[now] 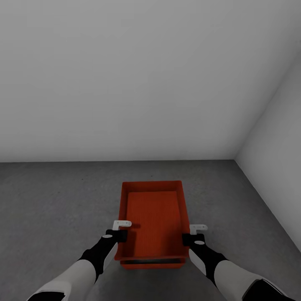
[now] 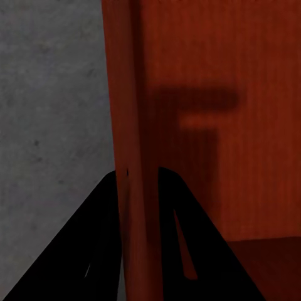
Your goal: Move the two storage containers from the living room to the garage. In the garage, place one container on the floor and stack the other container on top of it (either order is fine).
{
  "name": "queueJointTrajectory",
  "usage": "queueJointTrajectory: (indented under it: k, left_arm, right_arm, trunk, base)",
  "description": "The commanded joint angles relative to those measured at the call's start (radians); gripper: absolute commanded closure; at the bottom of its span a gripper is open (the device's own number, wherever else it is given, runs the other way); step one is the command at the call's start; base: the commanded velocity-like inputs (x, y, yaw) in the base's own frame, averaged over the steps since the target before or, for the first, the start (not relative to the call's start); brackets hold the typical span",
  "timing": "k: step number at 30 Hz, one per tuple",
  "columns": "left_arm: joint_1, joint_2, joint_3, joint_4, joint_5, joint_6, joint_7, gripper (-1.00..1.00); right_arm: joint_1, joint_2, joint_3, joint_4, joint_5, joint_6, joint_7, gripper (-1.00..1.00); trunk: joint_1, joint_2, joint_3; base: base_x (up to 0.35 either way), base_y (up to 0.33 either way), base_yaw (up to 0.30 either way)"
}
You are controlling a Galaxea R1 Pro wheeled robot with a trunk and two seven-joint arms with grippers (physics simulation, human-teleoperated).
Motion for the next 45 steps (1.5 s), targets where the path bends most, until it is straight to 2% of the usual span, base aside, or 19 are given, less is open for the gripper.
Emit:
queueJointTrajectory:
  k: [1,29,30,45]
  left_arm:
    - [0.002,0.000,-0.025,0.022,0.000,0.005,0.007,1.00]
    - [0.002,0.002,-0.025,0.022,-0.004,0.005,0.007,1.00]
    - [0.002,0.002,-0.025,0.022,-0.004,0.005,0.007,-1.00]
    - [0.002,0.002,-0.025,0.023,-0.003,0.005,0.002,-1.00]
  right_arm:
    - [-0.001,0.000,-0.015,-0.003,0.019,-0.003,-0.022,1.00]
    - [-0.001,0.000,-0.009,-0.004,0.028,-0.004,-0.020,1.00]
    - [-0.001,0.000,-0.009,-0.004,0.028,-0.005,-0.021,-1.00]
    - [-0.001,0.000,-0.010,-0.003,0.026,-0.003,-0.018,-1.00]
  trunk:
    - [0.017,0.000,-0.001]
    - [0.017,0.000,-0.001]
    - [0.017,0.000,-0.001]
    - [0.017,0.000,-0.001]
  base:
    - [0.000,0.000,0.000]
    - [0.000,0.000,0.000]
    - [0.000,0.000,0.000]
    - [0.000,0.000,0.000]
